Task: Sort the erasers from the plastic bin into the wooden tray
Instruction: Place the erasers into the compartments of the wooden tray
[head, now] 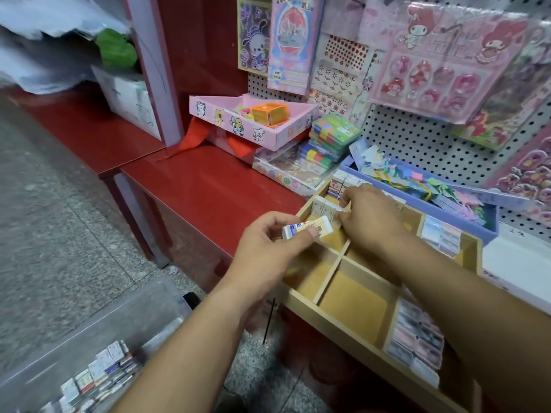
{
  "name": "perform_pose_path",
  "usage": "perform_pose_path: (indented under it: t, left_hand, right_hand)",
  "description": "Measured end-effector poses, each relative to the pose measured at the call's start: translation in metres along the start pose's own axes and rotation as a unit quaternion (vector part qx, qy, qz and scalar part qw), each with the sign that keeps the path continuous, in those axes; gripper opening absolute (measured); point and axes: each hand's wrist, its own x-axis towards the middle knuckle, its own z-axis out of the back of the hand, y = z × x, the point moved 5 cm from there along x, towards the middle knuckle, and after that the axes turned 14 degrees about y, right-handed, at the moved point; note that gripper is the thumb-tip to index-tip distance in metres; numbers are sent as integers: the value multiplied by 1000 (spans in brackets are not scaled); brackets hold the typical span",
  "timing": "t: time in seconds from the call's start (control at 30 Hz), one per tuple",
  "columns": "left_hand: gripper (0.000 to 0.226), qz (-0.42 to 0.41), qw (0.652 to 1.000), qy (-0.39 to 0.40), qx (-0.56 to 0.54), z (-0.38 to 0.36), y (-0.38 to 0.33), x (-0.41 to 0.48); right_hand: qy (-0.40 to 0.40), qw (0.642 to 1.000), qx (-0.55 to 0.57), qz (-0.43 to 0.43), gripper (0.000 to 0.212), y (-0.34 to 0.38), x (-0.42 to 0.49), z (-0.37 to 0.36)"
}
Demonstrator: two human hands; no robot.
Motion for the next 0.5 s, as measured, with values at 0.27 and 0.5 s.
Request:
perform_pose_path:
  t: [0.27,0.5]
  left_hand:
    - [23,4,1000,-4,13,1,-3,2]
    - [38,-23,999,14,24,-11,-8,2]
  right_hand:
    - [-28,999,37,11,28,-1,-9,10]
    - [78,878,466,78,20,16,-75,12]
